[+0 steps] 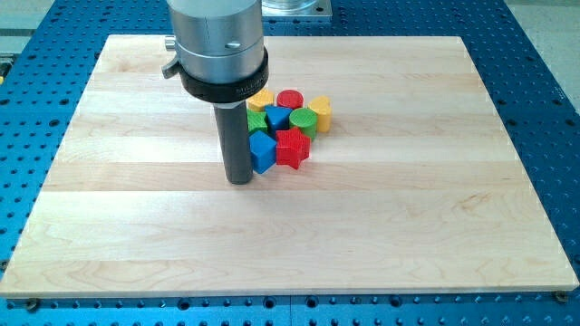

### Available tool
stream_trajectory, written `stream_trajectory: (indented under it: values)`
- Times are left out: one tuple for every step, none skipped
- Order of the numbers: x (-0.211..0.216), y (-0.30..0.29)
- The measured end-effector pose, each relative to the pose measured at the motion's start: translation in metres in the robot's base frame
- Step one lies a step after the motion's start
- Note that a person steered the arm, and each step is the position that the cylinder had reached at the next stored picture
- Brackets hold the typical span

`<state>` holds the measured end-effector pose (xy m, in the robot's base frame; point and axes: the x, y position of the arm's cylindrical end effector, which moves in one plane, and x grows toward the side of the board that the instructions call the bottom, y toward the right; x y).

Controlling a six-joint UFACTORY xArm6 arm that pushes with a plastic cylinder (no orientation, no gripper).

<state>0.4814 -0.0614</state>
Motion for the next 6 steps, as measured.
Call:
stream_trajectory:
  values:
    - [0.0,0.0]
    - [0.0,0.0]
    - [0.006,0.0]
    - [0.02,0.008]
    - [0.031,0.051]
    - [0.029,0.081]
